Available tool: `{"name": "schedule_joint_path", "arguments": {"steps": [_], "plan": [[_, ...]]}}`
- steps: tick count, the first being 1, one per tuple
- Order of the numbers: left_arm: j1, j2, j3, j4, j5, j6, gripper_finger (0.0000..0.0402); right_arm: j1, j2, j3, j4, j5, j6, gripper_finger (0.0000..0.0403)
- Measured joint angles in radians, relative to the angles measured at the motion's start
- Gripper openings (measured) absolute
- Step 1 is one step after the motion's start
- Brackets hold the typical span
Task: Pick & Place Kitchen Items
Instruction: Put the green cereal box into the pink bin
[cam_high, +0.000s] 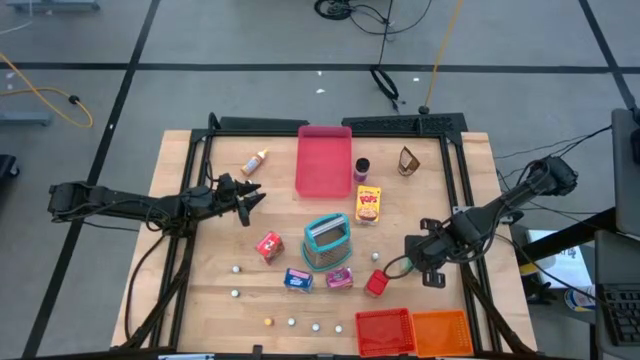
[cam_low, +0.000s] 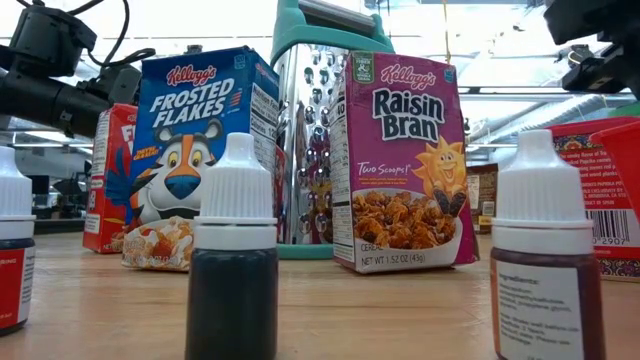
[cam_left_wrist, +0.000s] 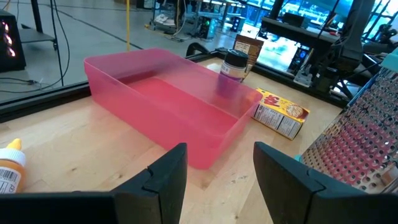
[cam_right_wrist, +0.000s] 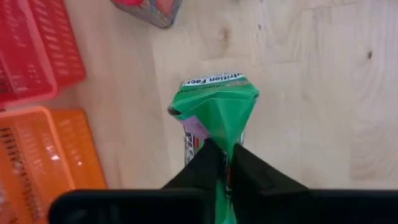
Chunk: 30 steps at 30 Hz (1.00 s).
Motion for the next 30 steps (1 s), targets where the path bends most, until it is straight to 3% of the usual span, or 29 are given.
{"name": "schedule_joint_path", "arguments": {"steps": [6, 14, 22, 30], "plan": [[0.000, 0.000, 0.000, 0.000, 0.000, 0.000, 0.0186, -0.026, -0.003, 0.024, -0.037, 0.000, -0.032, 0.0007], [0.000, 0.000, 0.000, 0.000, 0.000, 0.000, 0.0186, -0.130, -0.004, 0.197, -0.112, 0.035, -0.223, 0.0003], [0.000, 0.000, 0.000, 0.000, 0.000, -0.001, 0.0186, -0.350, -0.004, 0.369, -0.131, 0.132, -0.498, 0.0001], [0.000, 0.000, 0.000, 0.001, 0.000, -0.001, 0.0186, -0.588, 0.025, 0.452, -0.010, 0.116, -0.683, 0.0001]]}}
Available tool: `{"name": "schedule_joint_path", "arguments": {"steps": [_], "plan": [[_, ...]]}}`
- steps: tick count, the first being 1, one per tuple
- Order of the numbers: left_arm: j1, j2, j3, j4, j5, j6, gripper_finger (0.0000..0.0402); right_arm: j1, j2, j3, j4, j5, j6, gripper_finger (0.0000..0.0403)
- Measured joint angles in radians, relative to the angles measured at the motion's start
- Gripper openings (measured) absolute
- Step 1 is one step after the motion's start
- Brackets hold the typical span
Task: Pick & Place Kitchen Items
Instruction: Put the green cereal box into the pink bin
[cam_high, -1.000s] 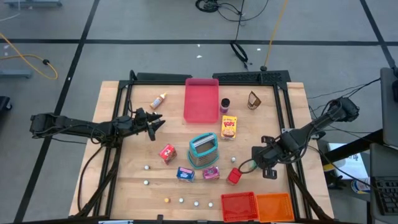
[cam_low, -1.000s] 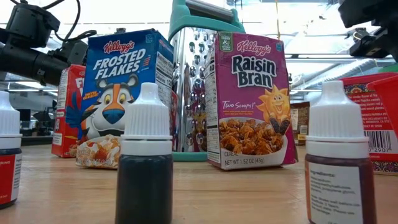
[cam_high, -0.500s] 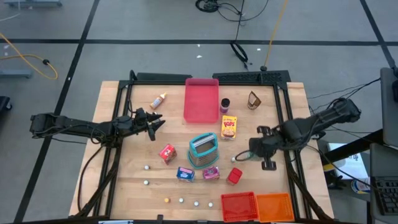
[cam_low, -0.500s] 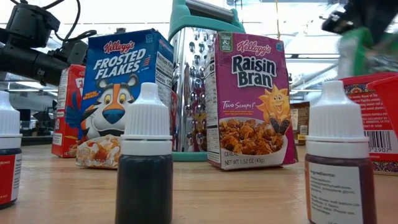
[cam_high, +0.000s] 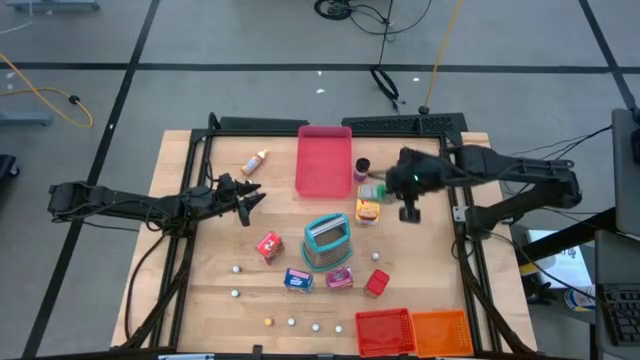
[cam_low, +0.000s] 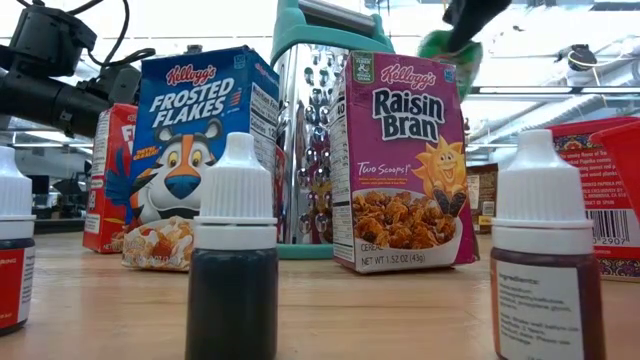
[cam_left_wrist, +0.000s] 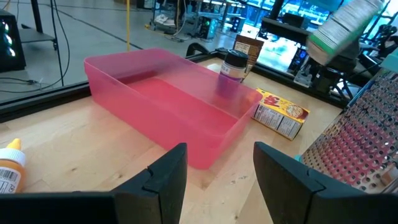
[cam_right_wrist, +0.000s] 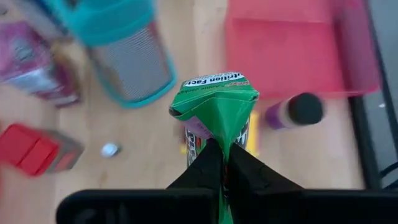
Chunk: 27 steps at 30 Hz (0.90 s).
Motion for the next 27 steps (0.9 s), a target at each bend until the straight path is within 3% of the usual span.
{"name": "schedule_joint_path", "arguments": {"steps": [9, 14, 27], "plan": [[0.000, 0.000, 0.000, 0.011, 0.000, 0.000, 0.0186, -0.211, 0.110, 0.007, 0.198, -0.044, -0.084, 0.0000], [0.000, 0.000, 0.000, 0.024, 0.000, 0.000, 0.0186, -0.317, 0.191, 0.007, 0.309, -0.138, -0.157, 0.0000], [0.000, 0.000, 0.000, 0.023, -0.036, 0.001, 0.0186, -0.538, 0.319, 0.007, 0.524, -0.171, -0.284, 0.0000]]}}
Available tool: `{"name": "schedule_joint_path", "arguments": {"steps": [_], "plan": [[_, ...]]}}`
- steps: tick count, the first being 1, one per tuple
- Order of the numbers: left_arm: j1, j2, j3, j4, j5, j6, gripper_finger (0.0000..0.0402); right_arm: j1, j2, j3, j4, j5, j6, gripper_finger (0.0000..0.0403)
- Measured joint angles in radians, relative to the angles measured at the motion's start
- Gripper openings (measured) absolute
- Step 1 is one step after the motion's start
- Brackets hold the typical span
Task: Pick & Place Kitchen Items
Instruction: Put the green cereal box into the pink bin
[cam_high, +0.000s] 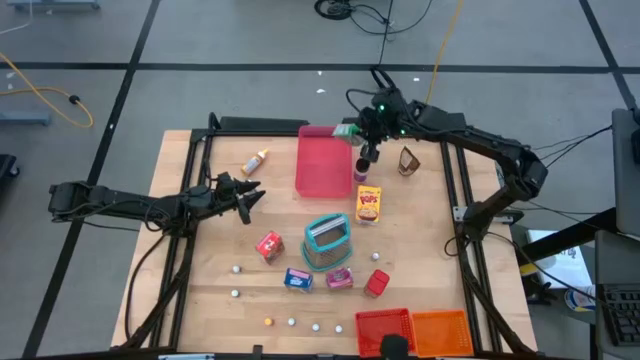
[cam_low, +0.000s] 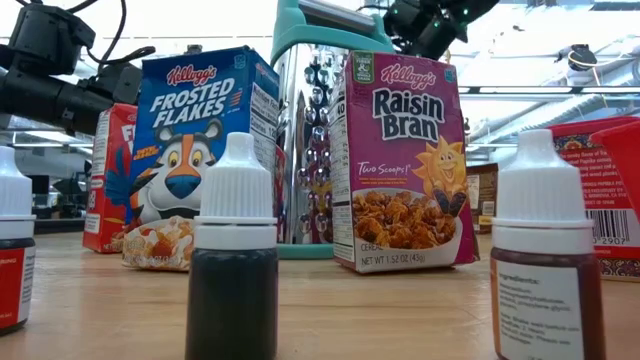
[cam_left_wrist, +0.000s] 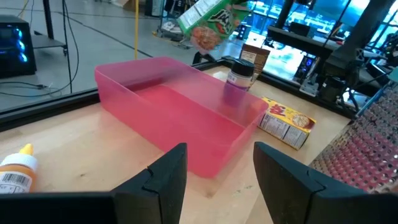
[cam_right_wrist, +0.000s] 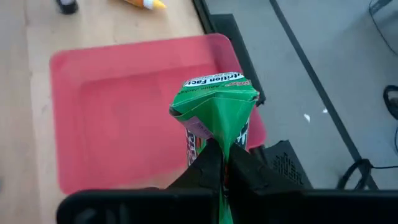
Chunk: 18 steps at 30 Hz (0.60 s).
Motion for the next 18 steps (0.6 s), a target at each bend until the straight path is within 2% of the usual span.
{"name": "schedule_joint_path", "arguments": {"steps": [4, 12, 18], "plan": [[0.000, 0.000, 0.000, 0.000, 0.000, 0.000, 0.0186, -0.038, 0.041, 0.000, 0.077, -0.073, -0.018, 0.0000], [0.000, 0.000, 0.000, -0.001, 0.000, 0.000, 0.0186, -0.076, 0.158, 0.000, 0.161, -0.078, -0.070, 0.0000], [0.000, 0.000, 0.000, -0.001, 0.001, 0.000, 0.0186, -0.112, 0.210, -0.001, 0.241, -0.126, -0.077, 0.0000]]}}
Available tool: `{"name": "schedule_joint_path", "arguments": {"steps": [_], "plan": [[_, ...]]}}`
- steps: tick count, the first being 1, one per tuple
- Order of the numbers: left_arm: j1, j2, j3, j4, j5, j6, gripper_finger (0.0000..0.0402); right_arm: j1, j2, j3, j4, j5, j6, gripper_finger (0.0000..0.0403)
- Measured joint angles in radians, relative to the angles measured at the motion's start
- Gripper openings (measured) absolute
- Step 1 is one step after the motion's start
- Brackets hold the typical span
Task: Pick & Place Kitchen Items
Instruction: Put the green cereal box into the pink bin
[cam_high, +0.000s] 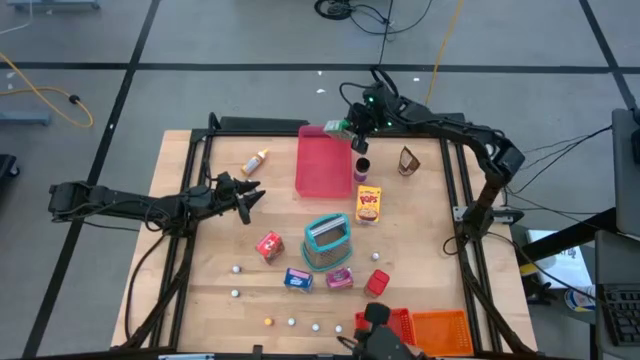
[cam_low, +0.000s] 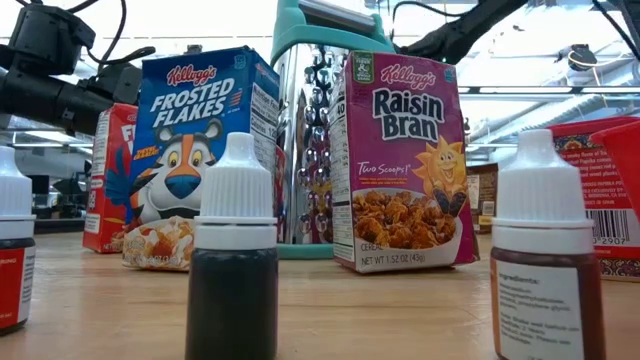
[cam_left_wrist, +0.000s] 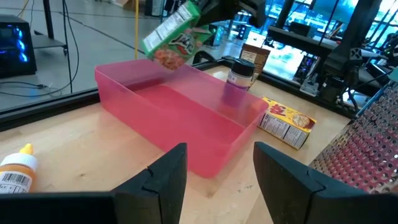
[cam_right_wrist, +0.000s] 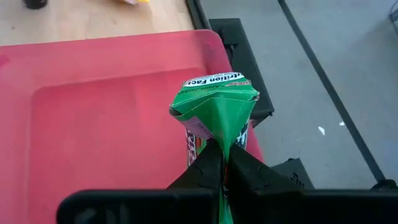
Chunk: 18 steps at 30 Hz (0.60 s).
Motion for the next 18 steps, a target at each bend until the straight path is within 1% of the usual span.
{"name": "schedule_joint_path", "arguments": {"steps": [8, 11, 18], "plan": [[0.000, 0.000, 0.000, 0.000, 0.000, 0.000, 0.0186, -0.033, 0.004, 0.000, 0.004, -0.011, -0.030, 0.0000], [0.000, 0.000, 0.000, 0.000, -0.007, 0.000, 0.0186, -0.043, 0.004, 0.000, 0.000, -0.044, -0.026, 0.0000], [0.000, 0.000, 0.000, 0.000, -0.013, 0.000, 0.0186, -0.043, 0.004, 0.000, -0.009, -0.053, -0.043, 0.0004]]}}
